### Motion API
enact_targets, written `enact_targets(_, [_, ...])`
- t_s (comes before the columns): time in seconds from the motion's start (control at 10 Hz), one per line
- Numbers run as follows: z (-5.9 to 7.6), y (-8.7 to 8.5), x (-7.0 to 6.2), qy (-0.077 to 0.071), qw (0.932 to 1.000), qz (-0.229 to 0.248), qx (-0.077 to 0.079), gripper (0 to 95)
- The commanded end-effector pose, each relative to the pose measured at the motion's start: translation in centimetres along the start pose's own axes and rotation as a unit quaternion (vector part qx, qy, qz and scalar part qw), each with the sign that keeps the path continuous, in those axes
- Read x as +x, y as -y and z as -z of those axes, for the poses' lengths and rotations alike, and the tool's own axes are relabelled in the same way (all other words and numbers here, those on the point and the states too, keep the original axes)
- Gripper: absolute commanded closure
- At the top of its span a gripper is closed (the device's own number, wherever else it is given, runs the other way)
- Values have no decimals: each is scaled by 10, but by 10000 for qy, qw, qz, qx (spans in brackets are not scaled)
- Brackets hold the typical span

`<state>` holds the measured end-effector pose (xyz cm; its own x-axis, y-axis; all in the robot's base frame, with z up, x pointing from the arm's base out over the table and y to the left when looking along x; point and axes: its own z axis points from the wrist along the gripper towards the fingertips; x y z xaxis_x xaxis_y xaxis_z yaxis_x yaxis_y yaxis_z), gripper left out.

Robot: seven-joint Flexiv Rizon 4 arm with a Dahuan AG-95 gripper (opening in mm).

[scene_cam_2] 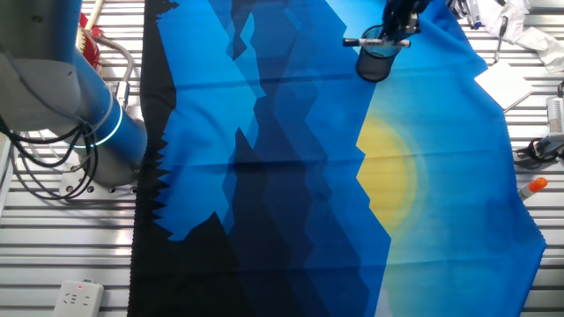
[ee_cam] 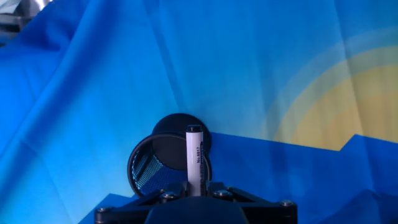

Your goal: Put the pen into the pen holder

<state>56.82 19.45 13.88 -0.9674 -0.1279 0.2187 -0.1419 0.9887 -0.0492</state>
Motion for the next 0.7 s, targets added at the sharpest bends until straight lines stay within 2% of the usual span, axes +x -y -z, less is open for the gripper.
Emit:
enact_targets(0.1, [-2,-16,3,-24,9997,34,-230,950])
enact_targets(0.3, [-13,-36,8,-88,9995,-173,-255,950])
enact_targets(0.4, [-27,-44,12,-104,9993,-235,-283,950])
enact_targets(0.6, [-50,-52,13,-158,9986,-348,-362,950])
enact_targets(0.7, [-55,-53,11,-233,9984,-355,-375,950])
